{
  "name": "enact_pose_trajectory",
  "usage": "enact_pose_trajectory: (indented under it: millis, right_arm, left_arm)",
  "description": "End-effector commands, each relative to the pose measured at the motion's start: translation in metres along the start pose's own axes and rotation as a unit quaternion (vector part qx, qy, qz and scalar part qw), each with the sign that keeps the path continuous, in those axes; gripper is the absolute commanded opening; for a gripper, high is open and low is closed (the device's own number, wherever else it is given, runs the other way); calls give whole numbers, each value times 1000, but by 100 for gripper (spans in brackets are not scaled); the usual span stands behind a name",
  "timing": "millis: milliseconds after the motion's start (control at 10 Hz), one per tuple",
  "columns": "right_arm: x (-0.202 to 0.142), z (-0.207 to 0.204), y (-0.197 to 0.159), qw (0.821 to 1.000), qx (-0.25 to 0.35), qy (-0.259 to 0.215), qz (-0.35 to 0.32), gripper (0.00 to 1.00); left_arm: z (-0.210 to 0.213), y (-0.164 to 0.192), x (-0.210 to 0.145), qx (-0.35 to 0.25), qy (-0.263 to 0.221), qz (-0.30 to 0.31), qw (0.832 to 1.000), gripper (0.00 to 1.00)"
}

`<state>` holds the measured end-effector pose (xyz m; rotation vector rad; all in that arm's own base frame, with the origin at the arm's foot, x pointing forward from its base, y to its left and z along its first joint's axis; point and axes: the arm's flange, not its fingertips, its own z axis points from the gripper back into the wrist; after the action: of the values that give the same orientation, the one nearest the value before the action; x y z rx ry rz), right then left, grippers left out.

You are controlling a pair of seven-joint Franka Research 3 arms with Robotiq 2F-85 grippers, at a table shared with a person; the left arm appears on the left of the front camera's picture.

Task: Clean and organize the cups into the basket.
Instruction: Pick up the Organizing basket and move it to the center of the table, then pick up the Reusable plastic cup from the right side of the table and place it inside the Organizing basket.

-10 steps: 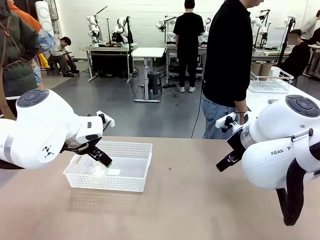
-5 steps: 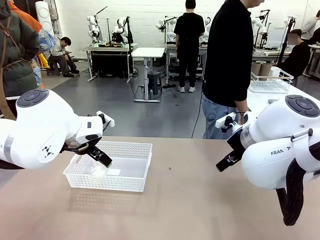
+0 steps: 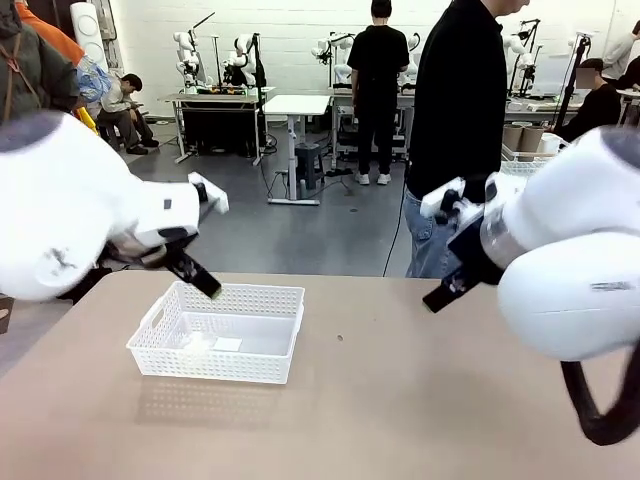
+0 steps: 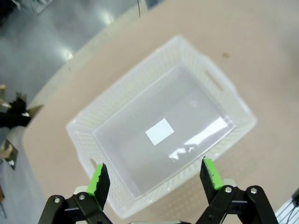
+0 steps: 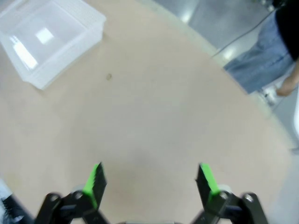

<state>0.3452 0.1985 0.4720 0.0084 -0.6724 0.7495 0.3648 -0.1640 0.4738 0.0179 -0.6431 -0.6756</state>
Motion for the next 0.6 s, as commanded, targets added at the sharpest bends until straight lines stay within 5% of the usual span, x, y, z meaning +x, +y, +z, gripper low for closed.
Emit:
enact_pose_trajectory:
  millis: [0, 300, 400, 500]
  right_arm:
    - [-75, 92, 51, 998, -51, -27, 17, 100]
    - [-92, 142, 65, 987, -140, -73, 14, 100]
    - [10, 133, 39, 996, -70, -48, 23, 100]
    - [10, 133, 39, 996, -70, -48, 23, 100]
  left_arm:
    - [84, -34, -57, 34, -29, -21, 999, 100]
    - [136, -49, -79, 101, -64, -1, 993, 100]
    - [123, -22, 6, 48, -49, -29, 997, 100]
    - [123, -22, 6, 48, -49, -29, 997, 100]
